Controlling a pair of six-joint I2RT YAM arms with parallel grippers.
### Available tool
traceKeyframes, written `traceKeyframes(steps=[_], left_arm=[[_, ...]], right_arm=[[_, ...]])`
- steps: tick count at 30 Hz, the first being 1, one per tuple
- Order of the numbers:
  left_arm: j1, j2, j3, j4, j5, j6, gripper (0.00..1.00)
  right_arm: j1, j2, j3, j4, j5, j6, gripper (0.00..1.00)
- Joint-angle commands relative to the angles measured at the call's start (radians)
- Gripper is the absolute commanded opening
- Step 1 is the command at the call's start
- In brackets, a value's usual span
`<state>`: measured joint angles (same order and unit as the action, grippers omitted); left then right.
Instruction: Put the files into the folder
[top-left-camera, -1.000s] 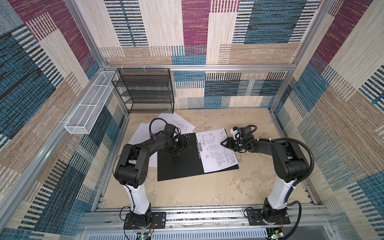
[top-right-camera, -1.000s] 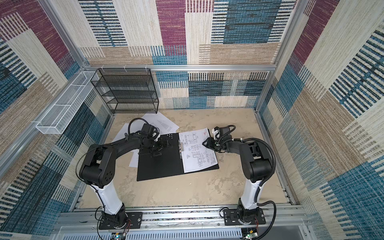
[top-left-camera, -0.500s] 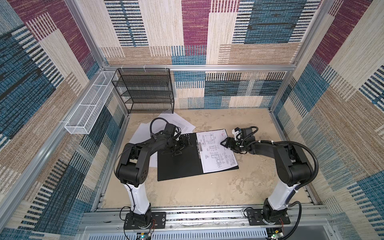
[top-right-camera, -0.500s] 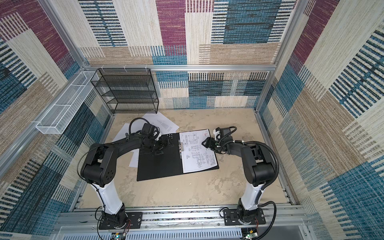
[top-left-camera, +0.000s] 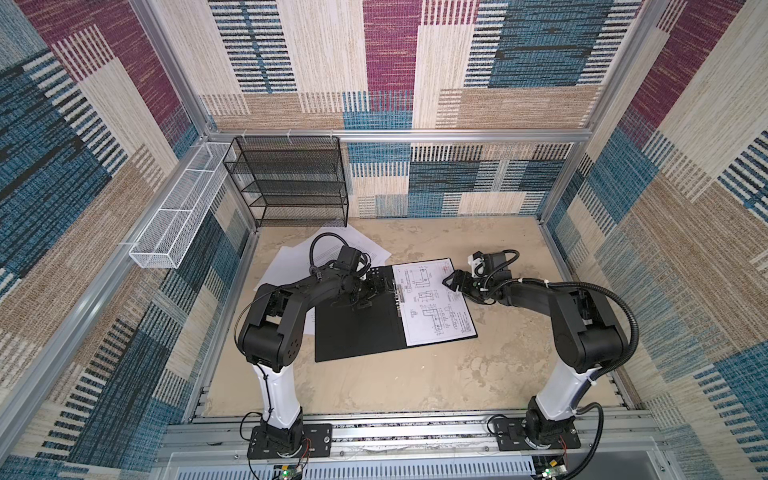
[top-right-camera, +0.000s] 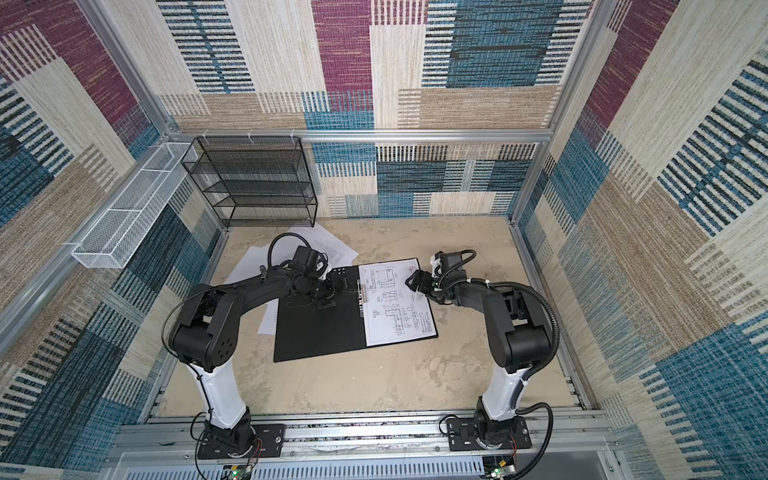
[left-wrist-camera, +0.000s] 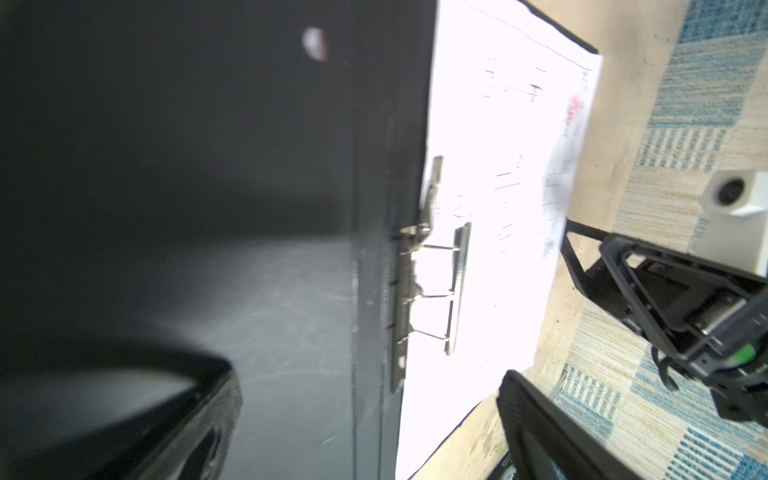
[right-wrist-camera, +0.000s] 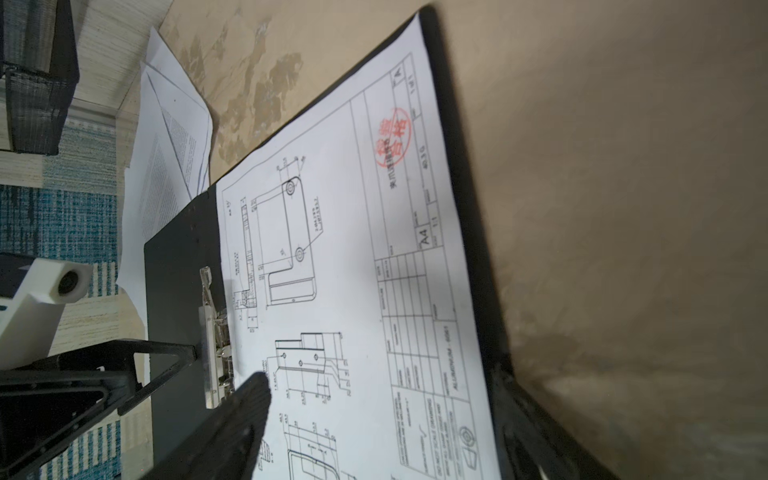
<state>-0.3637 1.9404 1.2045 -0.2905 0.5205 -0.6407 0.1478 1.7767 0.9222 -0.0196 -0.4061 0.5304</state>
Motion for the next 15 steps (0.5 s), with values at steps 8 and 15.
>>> traceKeyframes(steps=[8, 15], left_arm=[[-0.122, 0.135, 0.061, -0.148, -0.080, -0.020, 1.00], [-0.173, 0.185, 0.131, -0.142, -0.064, -0.045, 1.00]], right_arm=[[-0.096, -0.122, -0.025, -0.143, 0.196, 0.009, 0.96], [-0.096, -0.168, -0.001, -0.162, 0.195, -0.016, 0.99]])
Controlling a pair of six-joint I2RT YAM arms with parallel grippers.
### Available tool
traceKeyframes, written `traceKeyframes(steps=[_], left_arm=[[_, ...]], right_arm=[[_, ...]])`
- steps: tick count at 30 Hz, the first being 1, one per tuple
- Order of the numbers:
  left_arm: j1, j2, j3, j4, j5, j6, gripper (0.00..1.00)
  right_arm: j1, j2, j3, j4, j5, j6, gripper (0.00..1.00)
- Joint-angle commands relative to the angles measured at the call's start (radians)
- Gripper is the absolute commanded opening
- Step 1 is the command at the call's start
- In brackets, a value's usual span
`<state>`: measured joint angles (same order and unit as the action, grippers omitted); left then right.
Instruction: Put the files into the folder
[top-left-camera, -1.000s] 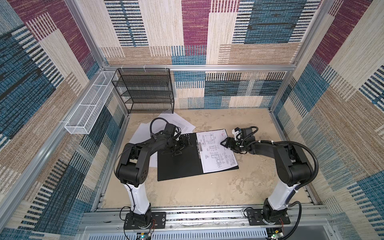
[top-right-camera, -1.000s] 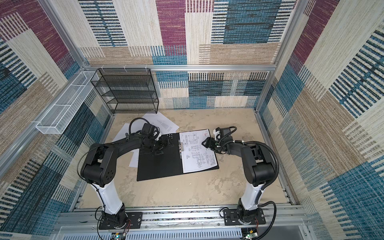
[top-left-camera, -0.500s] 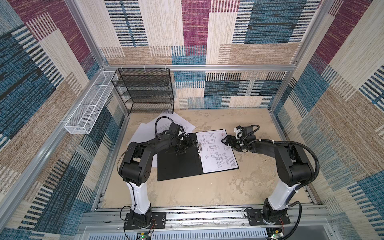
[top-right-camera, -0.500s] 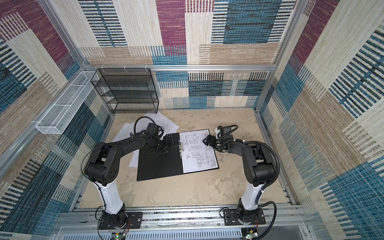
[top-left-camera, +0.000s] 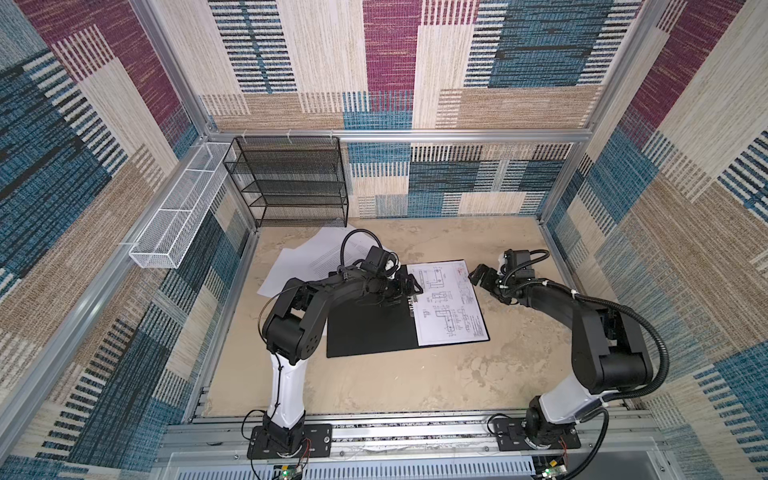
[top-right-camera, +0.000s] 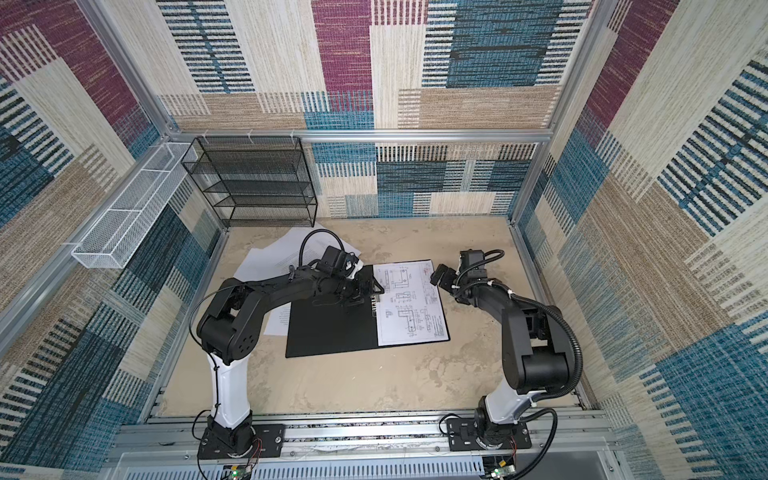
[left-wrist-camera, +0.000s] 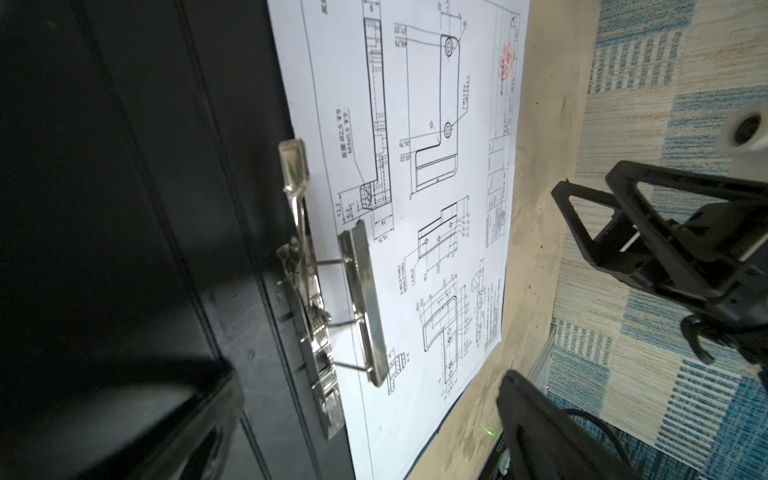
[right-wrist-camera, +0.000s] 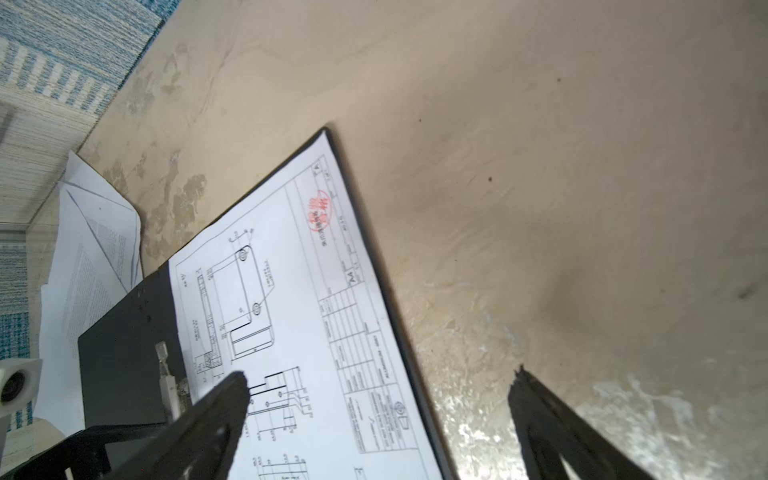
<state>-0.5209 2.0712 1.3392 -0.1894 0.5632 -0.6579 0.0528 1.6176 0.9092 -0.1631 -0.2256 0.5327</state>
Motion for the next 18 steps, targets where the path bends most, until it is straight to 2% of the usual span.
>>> traceKeyframes(steps=[1, 11, 18], left_arm=[[-0.026, 0.059, 0.010, -0.243, -0.106, -0.031, 1.00], [-0.141, 0.135, 0.116, -0.216, -0.075, -0.113, 1.00], [-0.221, 0.189, 0.222, -0.185, -0.041, -0.181, 1.00]], right_arm=[[-0.001, -0.015, 0.010, -0.018, 0.017, -0.019, 0.99], [-0.004, -0.054, 0.053, -0.060, 0.075, -0.057, 1.00], [-0.007, -0.077, 0.109, -0.087, 0.075, -0.069, 1.00]])
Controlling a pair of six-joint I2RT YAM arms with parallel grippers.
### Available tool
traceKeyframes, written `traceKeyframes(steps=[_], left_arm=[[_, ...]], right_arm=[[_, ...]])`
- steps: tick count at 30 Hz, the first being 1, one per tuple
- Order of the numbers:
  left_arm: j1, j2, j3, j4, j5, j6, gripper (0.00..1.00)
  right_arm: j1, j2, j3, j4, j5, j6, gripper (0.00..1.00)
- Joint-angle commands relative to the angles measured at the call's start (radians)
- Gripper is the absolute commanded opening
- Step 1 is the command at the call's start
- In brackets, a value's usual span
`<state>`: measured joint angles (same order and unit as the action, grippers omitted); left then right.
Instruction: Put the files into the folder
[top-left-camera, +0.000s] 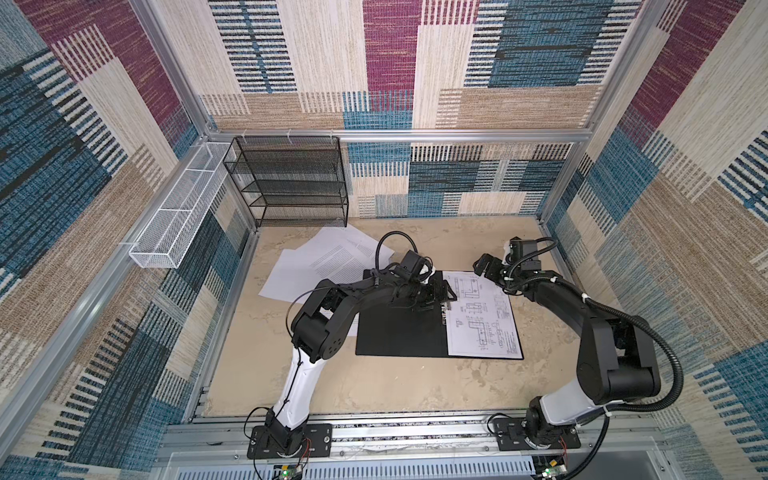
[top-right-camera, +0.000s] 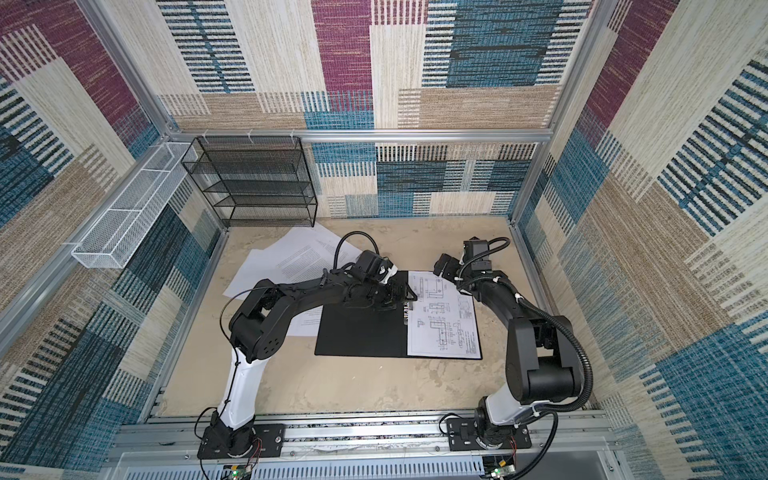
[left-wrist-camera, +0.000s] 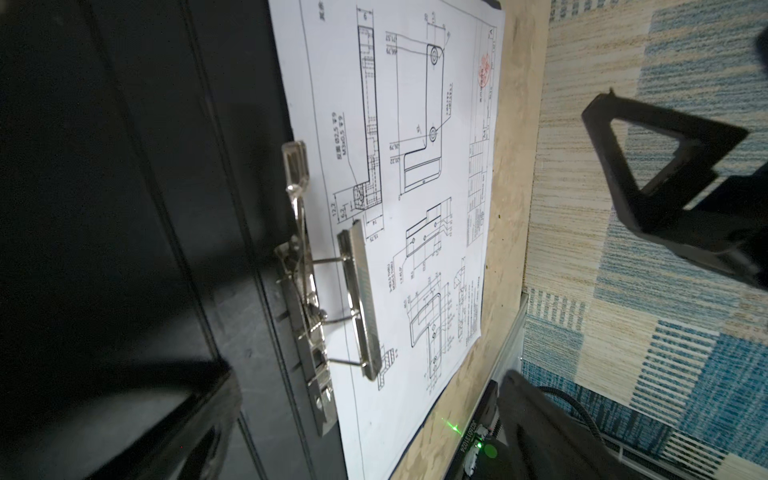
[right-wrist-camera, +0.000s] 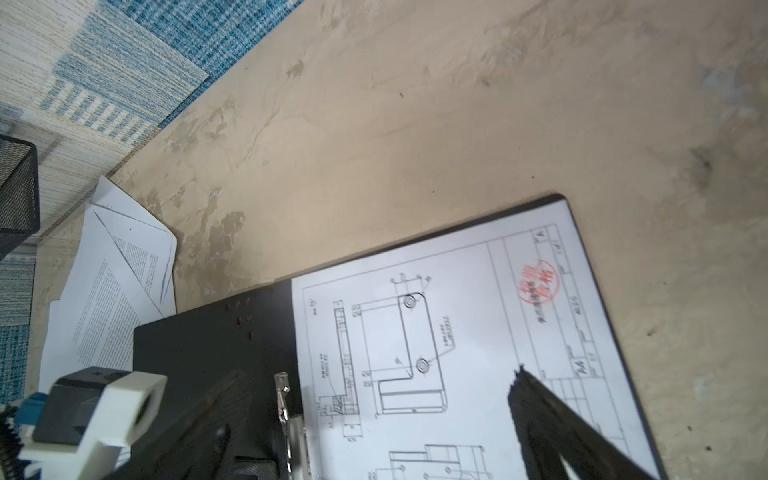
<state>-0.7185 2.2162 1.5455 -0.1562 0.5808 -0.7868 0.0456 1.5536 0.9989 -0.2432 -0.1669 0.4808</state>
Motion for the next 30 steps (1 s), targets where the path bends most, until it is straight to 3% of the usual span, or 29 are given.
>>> traceKeyframes(steps=[1, 4, 8, 13, 16, 21, 30], left_arm=[[-0.032, 0.048, 0.040, -0.221, -0.048, -0.056, 1.00], [-0.034, -0.011, 0.058, -0.254, -0.081, -0.035, 1.00], [0.026, -0.207, -0.014, -0.303, -0.138, 0.026, 1.00], [0.197, -0.389, -0.166, -0.269, -0.139, 0.063, 1.00], [0.311, -0.386, -0.131, -0.355, -0.134, 0.104, 1.00], [0.474, -0.333, -0.071, -0.400, -0.224, 0.149, 1.00], [0.619, -0.138, 0.052, -0.439, -0.299, 0.215, 1.00]], right_arm=[[0.000, -0.012, 0.032, -0.008, 0.014, -0.018, 1.00], [0.001, -0.009, 0.066, -0.019, -0.007, -0.025, 1.00], [0.025, -0.010, 0.087, -0.004, -0.032, -0.044, 1.00], [0.110, 0.080, 0.148, 0.011, -0.039, -0.050, 1.00], [0.161, 0.153, 0.195, 0.034, -0.073, -0.035, 1.00], [0.281, 0.259, 0.304, 0.024, -0.107, -0.033, 1.00], [0.452, 0.301, 0.252, 0.061, -0.168, -0.004, 1.00]])
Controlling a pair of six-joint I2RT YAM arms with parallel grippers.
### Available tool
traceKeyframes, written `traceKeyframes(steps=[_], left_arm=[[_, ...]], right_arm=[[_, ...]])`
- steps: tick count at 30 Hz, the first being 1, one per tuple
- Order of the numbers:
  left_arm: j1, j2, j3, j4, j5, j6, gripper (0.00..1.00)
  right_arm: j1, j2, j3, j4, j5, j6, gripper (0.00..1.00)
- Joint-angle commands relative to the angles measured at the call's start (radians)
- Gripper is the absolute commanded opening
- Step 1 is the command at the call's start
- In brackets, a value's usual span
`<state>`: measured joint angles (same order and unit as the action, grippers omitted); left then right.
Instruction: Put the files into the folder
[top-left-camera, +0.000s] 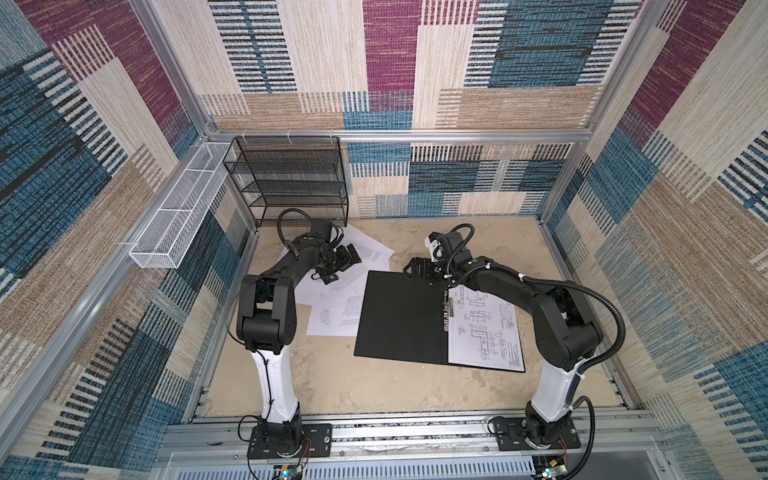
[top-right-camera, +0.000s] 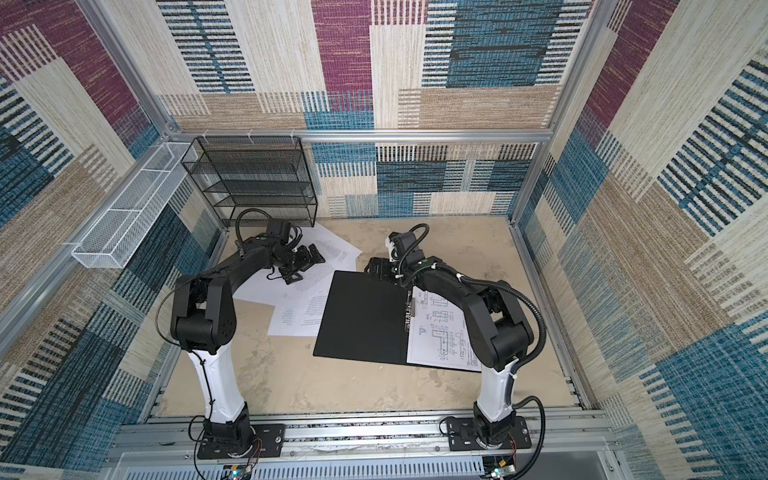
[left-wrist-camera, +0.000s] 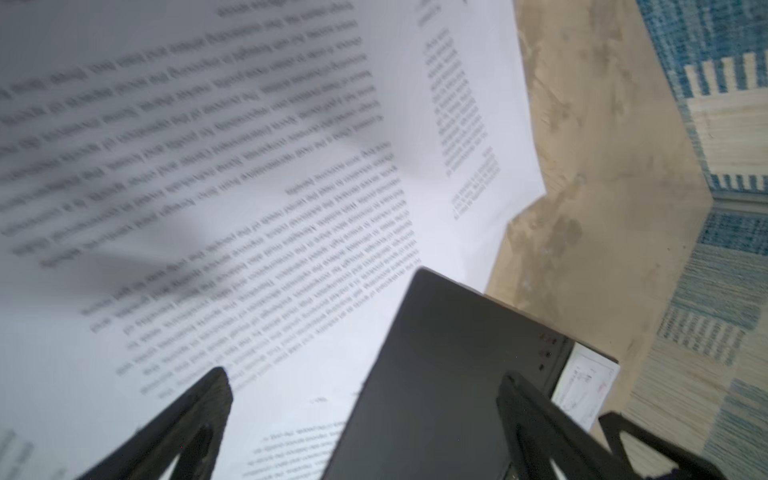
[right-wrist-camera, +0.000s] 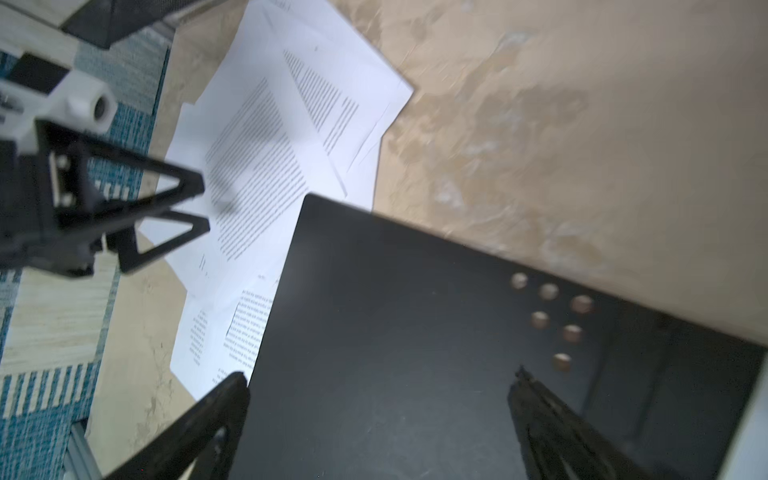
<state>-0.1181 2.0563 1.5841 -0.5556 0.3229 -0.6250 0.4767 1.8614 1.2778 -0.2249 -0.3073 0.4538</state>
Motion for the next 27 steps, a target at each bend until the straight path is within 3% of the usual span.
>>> traceKeyframes(steps=[1, 6, 13, 20, 23, 27], left_arm=[[0.026, 0.028, 0.005, -0.041, -0.037, 0.053, 1.00], [0.034, -0.006, -0.128, -0.038, -0.026, 0.033, 1.00], [0.025, -0.156, -0.438, -0.003, -0.029, -0.022, 1.00], [0.017, -0.335, -0.731, 0.065, 0.021, -0.089, 1.00], [0.016, -0.395, -0.737, 0.058, 0.087, -0.081, 1.00], [0.039, -0.499, -0.655, -0.019, 0.066, -0.066, 1.00]], right_arm=[[0.027, -0.010, -0.038, 0.054, -0.037, 0.027, 1.00], [0.049, 0.010, -0.036, 0.064, -0.056, 0.024, 1.00], [0.053, 0.072, 0.038, 0.034, -0.042, 0.005, 1.00], [0.058, 0.162, 0.219, -0.021, -0.103, -0.042, 1.00], [0.083, 0.183, 0.253, -0.026, -0.131, -0.049, 1.00], [0.145, 0.177, 0.242, -0.053, -0.133, -0.056, 1.00]])
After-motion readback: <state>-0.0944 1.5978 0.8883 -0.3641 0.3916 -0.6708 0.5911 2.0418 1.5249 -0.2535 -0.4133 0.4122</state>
